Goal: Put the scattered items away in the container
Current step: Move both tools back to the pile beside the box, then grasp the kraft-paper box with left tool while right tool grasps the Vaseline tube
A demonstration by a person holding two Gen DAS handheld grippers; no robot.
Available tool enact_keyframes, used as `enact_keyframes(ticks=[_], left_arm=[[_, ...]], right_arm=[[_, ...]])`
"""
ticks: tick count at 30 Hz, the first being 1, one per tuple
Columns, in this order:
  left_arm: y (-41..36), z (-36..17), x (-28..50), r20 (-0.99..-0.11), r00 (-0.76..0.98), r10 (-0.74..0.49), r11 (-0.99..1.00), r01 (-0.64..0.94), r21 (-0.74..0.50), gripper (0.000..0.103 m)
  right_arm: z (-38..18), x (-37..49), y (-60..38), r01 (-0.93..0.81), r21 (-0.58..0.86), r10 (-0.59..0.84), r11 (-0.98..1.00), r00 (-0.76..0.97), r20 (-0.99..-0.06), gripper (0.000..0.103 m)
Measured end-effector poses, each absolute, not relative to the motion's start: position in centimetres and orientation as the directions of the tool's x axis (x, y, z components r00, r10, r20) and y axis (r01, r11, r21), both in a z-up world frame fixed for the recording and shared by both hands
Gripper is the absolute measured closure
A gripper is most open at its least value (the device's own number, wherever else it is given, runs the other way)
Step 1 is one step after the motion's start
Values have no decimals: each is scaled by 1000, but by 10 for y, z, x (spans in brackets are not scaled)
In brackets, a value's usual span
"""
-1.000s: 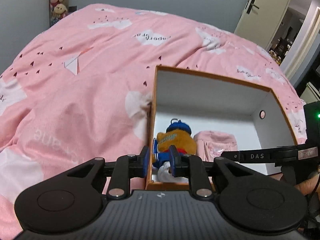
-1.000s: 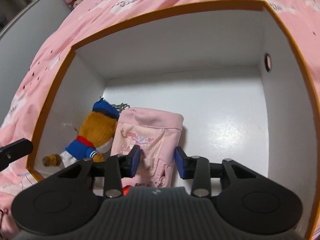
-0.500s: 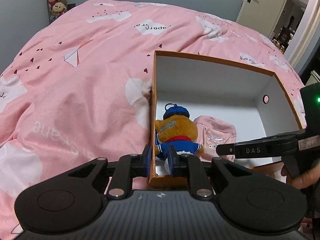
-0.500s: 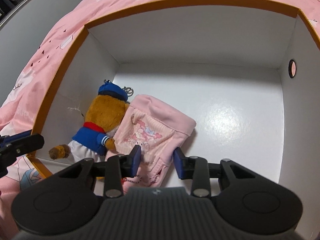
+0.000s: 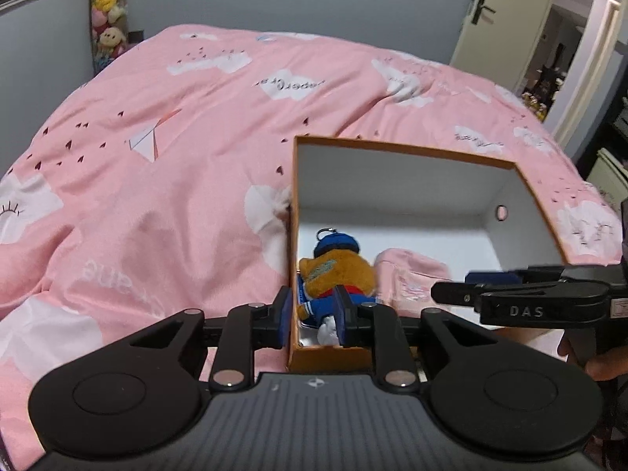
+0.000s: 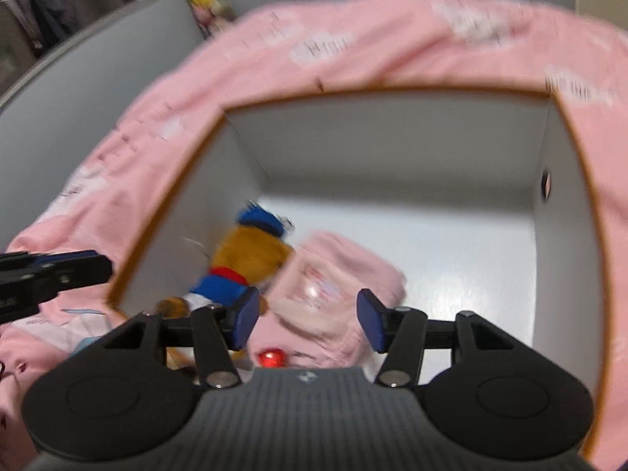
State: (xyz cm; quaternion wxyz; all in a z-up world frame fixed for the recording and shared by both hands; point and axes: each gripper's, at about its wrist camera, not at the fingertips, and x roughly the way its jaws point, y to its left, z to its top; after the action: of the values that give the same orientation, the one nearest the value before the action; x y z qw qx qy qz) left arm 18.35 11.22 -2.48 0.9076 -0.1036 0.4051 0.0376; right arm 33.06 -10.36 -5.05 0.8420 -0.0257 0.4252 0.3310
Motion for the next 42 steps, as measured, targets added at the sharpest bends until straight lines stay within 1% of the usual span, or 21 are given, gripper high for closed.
enact_keyframes(ticks=[2, 5, 9, 13, 14, 15, 16, 20, 23, 24, 29, 31, 33, 40, 42], left_arm=[[110, -18, 173, -737, 675, -28, 978, -134, -159, 77], [104, -9, 155, -732, 679, -51, 983, -94, -155, 72], [91, -7, 131, -742, 663, -98, 987, -30, -156, 66], [77, -12, 109, -763, 628, -153, 986, 42, -163, 64], [74, -14, 104, -768, 619, -164, 985, 56, -165, 61], [71, -15, 99, -774, 608, -175, 983, 73, -166, 54], [69, -17, 94, -778, 601, -185, 982, 88, -166, 52], [64, -18, 76, -790, 568, -231, 973, 151, -176, 51], [62, -17, 62, -800, 534, -274, 959, 210, -189, 46], [61, -17, 57, -806, 519, -283, 955, 230, -187, 44], [51, -18, 36, -838, 448, -311, 926, 340, -162, 43], [46, -19, 30, -848, 428, -313, 914, 377, -148, 42], [42, -20, 25, -856, 417, -305, 904, 410, -122, 39], [36, -20, 16, -890, 407, -207, 877, 481, 16, 37], [36, -22, 13, -897, 405, -177, 863, 503, 57, 33]], right_arm=[[-38, 317, -110, -602, 218, 551, 768, 449, -703, 44], [-23, 295, -123, -637, 232, 600, 735, 451, -660, 44], [-13, 264, -140, -661, 225, 618, 716, 449, -646, 45], [-13, 234, -153, -664, 220, 608, 714, 435, -664, 45], [-15, 228, -157, -665, 217, 603, 715, 429, -672, 45], [-16, 221, -160, -664, 213, 596, 717, 425, -681, 45], [-18, 214, -163, -663, 208, 588, 719, 422, -690, 45], [-25, 198, -181, -648, 201, 559, 734, 410, -721, 42], [-31, 190, -193, -633, 207, 541, 746, 394, -743, 41], [-33, 187, -196, -629, 210, 537, 748, 388, -749, 40], [-41, 178, -209, -613, 223, 524, 758, 369, -768, 37], [-43, 177, -212, -604, 234, 524, 762, 361, -772, 37], [-44, 177, -216, -597, 243, 524, 764, 355, -774, 37], [-48, 176, -220, -585, 250, 517, 771, 348, -782, 37], [-50, 177, -221, -583, 254, 517, 772, 342, -785, 37]])
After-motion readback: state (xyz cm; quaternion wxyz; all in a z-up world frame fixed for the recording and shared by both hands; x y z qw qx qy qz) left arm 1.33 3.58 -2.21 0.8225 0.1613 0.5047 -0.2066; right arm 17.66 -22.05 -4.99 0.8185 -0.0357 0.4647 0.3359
